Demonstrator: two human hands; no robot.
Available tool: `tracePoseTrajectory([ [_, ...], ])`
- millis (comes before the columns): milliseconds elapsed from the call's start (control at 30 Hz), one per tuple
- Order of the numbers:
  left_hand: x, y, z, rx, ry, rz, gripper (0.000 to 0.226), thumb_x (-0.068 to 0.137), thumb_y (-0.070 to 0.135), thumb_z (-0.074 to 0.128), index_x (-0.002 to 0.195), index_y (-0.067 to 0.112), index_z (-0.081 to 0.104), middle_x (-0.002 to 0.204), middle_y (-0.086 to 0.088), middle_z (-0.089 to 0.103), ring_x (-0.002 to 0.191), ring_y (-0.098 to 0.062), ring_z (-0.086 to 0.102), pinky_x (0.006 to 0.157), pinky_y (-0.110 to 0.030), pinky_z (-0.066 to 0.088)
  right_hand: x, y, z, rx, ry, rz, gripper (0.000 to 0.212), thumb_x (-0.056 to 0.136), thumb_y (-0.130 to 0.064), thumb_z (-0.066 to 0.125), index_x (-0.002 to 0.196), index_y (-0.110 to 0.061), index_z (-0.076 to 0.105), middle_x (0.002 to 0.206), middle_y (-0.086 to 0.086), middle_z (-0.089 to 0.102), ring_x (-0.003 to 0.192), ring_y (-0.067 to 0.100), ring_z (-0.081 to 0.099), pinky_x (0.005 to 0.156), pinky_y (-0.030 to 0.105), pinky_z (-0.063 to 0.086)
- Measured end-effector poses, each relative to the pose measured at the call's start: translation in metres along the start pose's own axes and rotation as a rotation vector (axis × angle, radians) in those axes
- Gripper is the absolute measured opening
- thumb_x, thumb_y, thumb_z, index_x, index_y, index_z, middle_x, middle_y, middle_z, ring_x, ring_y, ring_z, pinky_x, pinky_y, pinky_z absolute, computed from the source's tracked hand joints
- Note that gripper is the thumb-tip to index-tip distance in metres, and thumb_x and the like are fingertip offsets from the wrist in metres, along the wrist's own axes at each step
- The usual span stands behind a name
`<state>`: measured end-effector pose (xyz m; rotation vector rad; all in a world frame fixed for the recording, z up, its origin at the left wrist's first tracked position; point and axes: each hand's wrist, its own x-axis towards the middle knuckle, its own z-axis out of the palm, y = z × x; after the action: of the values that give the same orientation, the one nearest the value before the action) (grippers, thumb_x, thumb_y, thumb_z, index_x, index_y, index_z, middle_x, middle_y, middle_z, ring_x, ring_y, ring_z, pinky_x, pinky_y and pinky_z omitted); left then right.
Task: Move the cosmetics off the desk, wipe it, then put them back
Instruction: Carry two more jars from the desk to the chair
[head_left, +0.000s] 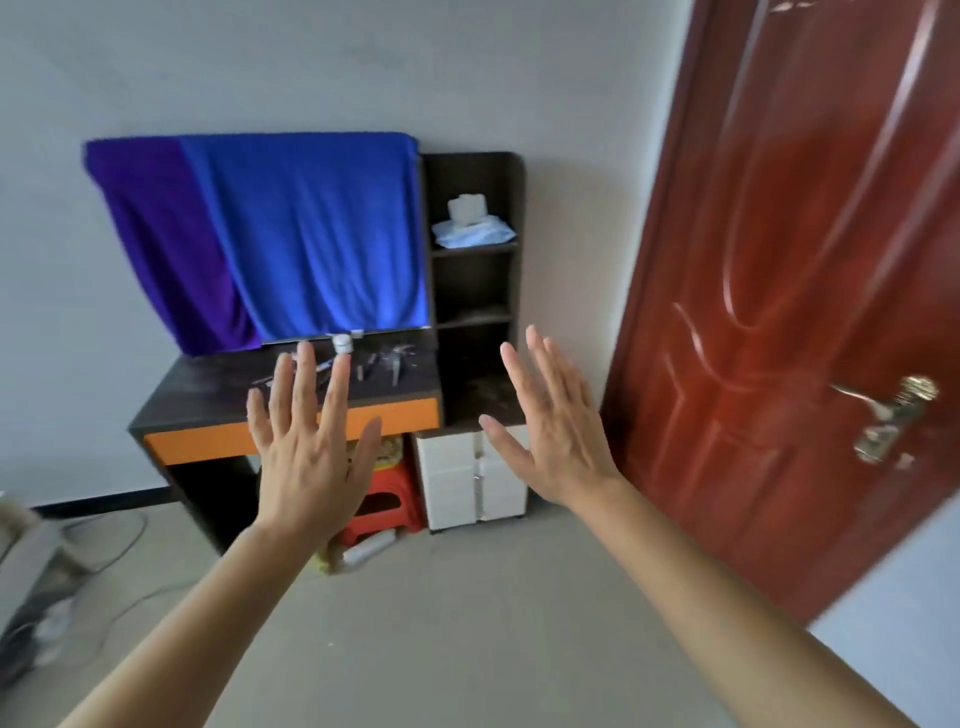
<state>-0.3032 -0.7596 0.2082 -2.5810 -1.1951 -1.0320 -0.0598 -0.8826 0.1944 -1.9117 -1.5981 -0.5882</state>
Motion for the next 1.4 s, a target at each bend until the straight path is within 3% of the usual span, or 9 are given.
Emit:
tracePoseTrajectory([
  [200, 0.032, -0.105, 0.014, 0.019, -0.106, -0.147, 0.074, 0.096, 0.055, 0.031, 0.157, 0.016, 0.020, 0.165, -0.016, 0.008, 0.153, -0.033, 0.003, 0.118, -0.065, 0.010, 0.078, -0.067, 0.084, 0.051, -0.133, -0.034, 0.075, 0.100, -0.059, 0.039, 0.161, -0.025, 0.010, 0.168, 0.012, 0.008, 0.154, 0.031, 0.015, 0.120, 0.050, 0.027],
  [367, 0.067, -0.152, 0.042, 0.006, -0.154, -0.170, 0.074, 0.095, 0.058, 0.024, 0.157, 0.019, 0.017, 0.166, -0.013, 0.006, 0.153, -0.031, 0.000, 0.119, -0.061, 0.008, 0.120, -0.078, 0.133, 0.083, -0.169, -0.018, 0.072, 0.100, -0.059, 0.038, 0.159, -0.022, 0.019, 0.166, 0.012, 0.019, 0.151, 0.029, 0.024, 0.119, 0.045, 0.031],
  [767, 0.190, -0.229, 0.198, 0.020, -0.257, -0.174, 0.074, 0.096, 0.055, 0.032, 0.158, 0.021, 0.013, 0.166, -0.011, 0.005, 0.153, -0.029, 0.001, 0.119, -0.058, 0.009, 0.244, -0.008, 0.312, 0.163, -0.231, 0.018, 0.071, 0.099, -0.057, 0.041, 0.157, -0.019, 0.026, 0.163, 0.011, 0.028, 0.147, 0.028, 0.033, 0.115, 0.043, 0.038],
  [1033, 0.310, -0.281, 0.290, -0.044, -0.332, -0.395, 0.076, 0.097, 0.049, 0.049, 0.158, 0.020, 0.014, 0.167, -0.006, 0.003, 0.153, -0.024, -0.001, 0.120, -0.050, 0.013, 0.364, 0.050, 0.428, 0.211, -0.342, 0.060, 0.073, 0.098, -0.058, 0.041, 0.157, -0.017, 0.026, 0.162, 0.011, 0.030, 0.144, 0.026, 0.036, 0.111, 0.042, 0.041],
  [1400, 0.377, -0.404, 0.386, -0.061, -0.422, -0.477, 0.077, 0.096, 0.052, 0.048, 0.158, 0.020, 0.015, 0.166, -0.005, 0.008, 0.153, -0.023, 0.003, 0.119, -0.049, 0.017, 0.461, 0.040, 0.579, 0.279, -0.541, 0.111, 0.078, 0.096, -0.062, 0.039, 0.159, -0.022, 0.016, 0.164, 0.005, 0.025, 0.150, 0.020, 0.025, 0.114, 0.039, 0.036],
])
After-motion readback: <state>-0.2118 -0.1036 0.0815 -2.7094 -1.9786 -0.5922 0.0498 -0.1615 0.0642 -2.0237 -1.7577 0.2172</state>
